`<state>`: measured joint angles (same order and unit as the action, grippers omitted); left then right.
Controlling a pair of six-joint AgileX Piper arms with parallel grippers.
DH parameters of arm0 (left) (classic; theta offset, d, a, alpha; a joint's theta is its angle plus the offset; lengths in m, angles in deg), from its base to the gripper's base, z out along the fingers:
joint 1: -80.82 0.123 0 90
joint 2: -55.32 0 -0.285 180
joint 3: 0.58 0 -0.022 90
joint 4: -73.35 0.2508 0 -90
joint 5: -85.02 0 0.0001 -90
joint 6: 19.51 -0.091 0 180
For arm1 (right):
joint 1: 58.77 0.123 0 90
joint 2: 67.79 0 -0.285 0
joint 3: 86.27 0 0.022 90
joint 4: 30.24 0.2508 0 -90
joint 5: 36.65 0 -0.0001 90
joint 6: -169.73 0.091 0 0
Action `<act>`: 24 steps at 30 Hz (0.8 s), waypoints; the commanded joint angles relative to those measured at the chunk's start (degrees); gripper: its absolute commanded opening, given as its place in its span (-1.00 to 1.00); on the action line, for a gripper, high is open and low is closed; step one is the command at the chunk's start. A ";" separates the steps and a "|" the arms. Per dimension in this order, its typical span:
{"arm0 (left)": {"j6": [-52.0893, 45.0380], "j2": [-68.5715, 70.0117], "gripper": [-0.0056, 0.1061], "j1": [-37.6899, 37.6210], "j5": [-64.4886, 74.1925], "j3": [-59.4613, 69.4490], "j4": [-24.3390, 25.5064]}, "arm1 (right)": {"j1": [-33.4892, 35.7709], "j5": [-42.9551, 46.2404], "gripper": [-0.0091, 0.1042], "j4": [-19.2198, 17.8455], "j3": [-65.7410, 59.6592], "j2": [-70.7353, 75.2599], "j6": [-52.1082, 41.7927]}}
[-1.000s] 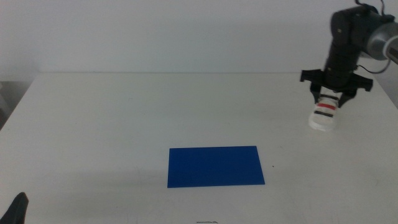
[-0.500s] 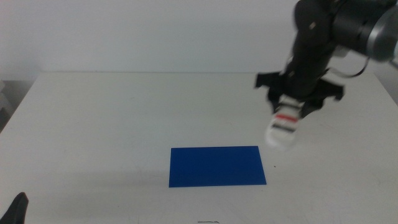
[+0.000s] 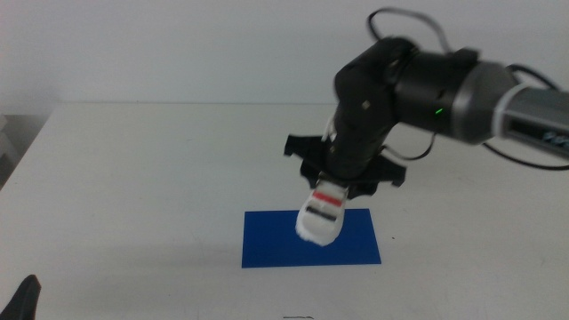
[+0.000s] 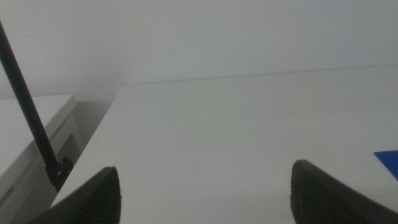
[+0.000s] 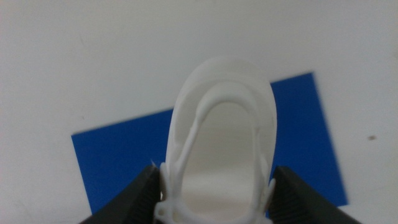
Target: Use one arm to grab the shoe from the table and place it on the mat.
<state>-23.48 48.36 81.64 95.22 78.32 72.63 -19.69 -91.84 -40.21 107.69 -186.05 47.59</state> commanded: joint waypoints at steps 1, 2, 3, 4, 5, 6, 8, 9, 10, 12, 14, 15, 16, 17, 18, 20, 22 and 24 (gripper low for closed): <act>0.84 1.09 0.78 -0.31 -4.75 -0.19 -0.49 | 0.67 1.95 -0.86 -1.78 1.38 1.44 0.72; 0.84 1.09 0.78 -0.31 -4.75 -0.19 -0.49 | 0.73 1.97 -0.86 -1.64 1.38 0.90 0.72; 0.84 1.09 0.78 -0.31 -4.75 -0.19 -0.49 | 0.75 1.97 -0.86 -1.73 1.38 0.37 0.72; 0.84 1.09 0.78 -0.31 -4.75 -0.19 -0.49 | 0.75 1.84 -0.86 -1.98 1.38 0.08 0.72; 0.84 1.09 0.78 -0.31 -4.75 -0.19 -0.49 | 0.90 1.63 -0.86 -2.36 1.38 -0.28 0.72; 0.84 1.09 0.78 -0.31 -4.75 -0.19 -0.49 | 0.96 1.56 -0.86 -2.52 1.38 -0.42 0.77; 0.84 1.09 0.78 -0.31 -4.75 -0.19 -0.49 | 1.05 1.51 -0.86 -2.64 1.38 -0.47 0.96; 0.84 1.09 0.78 -0.31 -4.75 -0.19 -0.49 | 1.05 1.84 -0.86 -2.81 1.38 -0.47 0.96; 0.84 1.09 0.78 -0.31 -4.75 -0.19 -0.49 | 1.05 2.07 -0.86 -2.96 1.38 -0.47 0.96; 0.84 1.09 0.78 -0.31 -4.75 -0.19 -0.49 | 1.05 1.83 -0.86 -3.09 1.38 -0.47 0.88; 0.84 1.09 0.78 -0.31 -4.75 -0.19 -0.49 | 1.11 -0.48 -0.86 -2.82 1.38 -0.47 0.69; 0.84 1.09 0.78 -0.31 -4.75 -0.19 -0.49 | 1.11 -0.94 -0.86 -2.96 1.38 -0.47 0.69; 0.84 1.09 0.78 -0.31 -4.75 -0.19 -0.49 | 1.11 -1.36 -0.86 -3.09 1.38 -0.47 0.69; 0.84 1.09 0.78 -0.31 -4.75 -0.19 -0.49 | 1.11 -1.36 -0.86 -3.09 1.38 -0.47 0.69; 0.84 1.09 0.78 -0.31 -4.75 -0.19 -0.49 | 1.11 -1.27 -0.86 -3.09 1.38 -0.47 0.75; 0.84 1.09 0.78 -0.31 -4.75 -0.19 -0.49 | 1.11 -1.18 -0.86 -3.23 1.38 -0.47 0.75; 0.84 1.09 0.78 -0.31 -4.75 -0.19 -0.49 | 1.11 -1.18 -0.86 -4.29 1.38 -0.47 0.75; 0.84 1.09 0.78 -0.31 -4.75 -0.19 -0.49 | 1.11 -1.12 -0.86 -4.71 1.38 -0.47 0.75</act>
<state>-23.48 48.36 81.64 95.22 78.32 72.63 -18.70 -93.40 -42.73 107.58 -190.03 48.58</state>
